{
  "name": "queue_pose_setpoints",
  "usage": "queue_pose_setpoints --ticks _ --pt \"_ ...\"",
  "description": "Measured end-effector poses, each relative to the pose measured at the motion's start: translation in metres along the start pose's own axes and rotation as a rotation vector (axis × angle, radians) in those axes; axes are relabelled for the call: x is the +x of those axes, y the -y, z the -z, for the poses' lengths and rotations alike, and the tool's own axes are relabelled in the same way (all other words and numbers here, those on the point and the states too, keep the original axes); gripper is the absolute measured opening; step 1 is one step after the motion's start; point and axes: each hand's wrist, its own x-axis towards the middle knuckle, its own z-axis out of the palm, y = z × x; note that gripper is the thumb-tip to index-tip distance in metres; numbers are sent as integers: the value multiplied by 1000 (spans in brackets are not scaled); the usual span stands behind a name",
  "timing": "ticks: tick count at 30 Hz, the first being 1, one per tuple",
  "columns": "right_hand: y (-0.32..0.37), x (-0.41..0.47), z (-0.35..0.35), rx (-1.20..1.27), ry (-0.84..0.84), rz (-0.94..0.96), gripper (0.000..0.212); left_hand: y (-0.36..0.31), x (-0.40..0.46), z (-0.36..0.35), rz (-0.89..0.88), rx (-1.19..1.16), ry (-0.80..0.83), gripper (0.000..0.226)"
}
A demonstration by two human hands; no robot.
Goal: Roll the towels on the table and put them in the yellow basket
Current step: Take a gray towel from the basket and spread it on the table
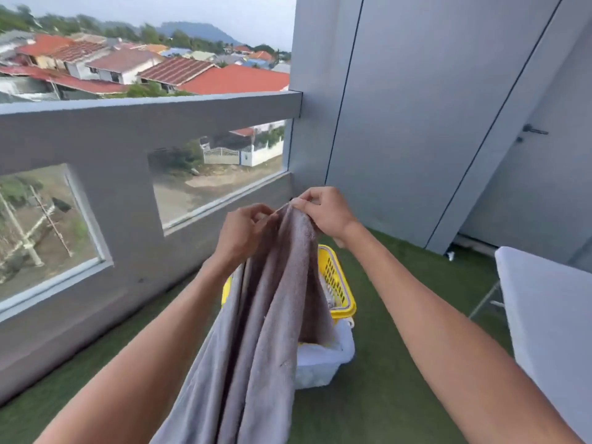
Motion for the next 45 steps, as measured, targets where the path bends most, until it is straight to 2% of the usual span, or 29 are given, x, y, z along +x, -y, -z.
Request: queue_pose_setpoints --ticks 3,6,10,14,16,19,24,26,27,29,31,33,37,40,42,45 --pt "-29 -22 49 -72 -86 -108 20 -26 -12 -67 -54 -5 79 8" --pt "-58 -40 103 -143 -201 -215 26 -65 -33 -127 -176 -82 58 14" --pt "-89 -50 177 -91 -328 -333 20 -117 -68 -206 -325 -186 103 23" --pt "-113 -46 247 -52 -420 -376 16 -162 -85 -294 -226 -14 122 40" --pt "-127 -41 282 -25 -471 -383 13 -177 -77 -334 -123 55 113 35" --pt "-152 -37 333 40 -526 -383 15 -188 -51 -387 -59 114 124 23" --pt "-203 -43 418 138 -653 -431 12 -199 -6 -425 -130 -196 216 15" --pt "-227 -49 439 89 -589 -427 6 -215 22 -427 -277 -214 260 16" --pt "-237 -50 445 35 -489 -400 8 -226 38 -429 -362 -206 281 17" --pt "-253 -46 449 -134 -194 -328 26 -252 68 -436 -525 -151 345 18" --pt "-260 -36 448 -179 10 -281 27 -267 93 -450 -635 -69 431 19" --pt "-270 -23 455 -108 2 -275 14 -268 112 -467 -651 -55 509 19" --pt "-285 6 481 27 -62 -294 16 -256 150 -499 -650 -145 607 24" --pt "-294 38 497 40 -144 -278 12 -229 182 -525 -483 -259 861 40" --pt "-303 59 512 45 -231 -276 13 -206 201 -542 -361 -311 1042 41" --pt "-319 87 538 28 -304 -299 14 -179 233 -561 -202 -425 1060 38"
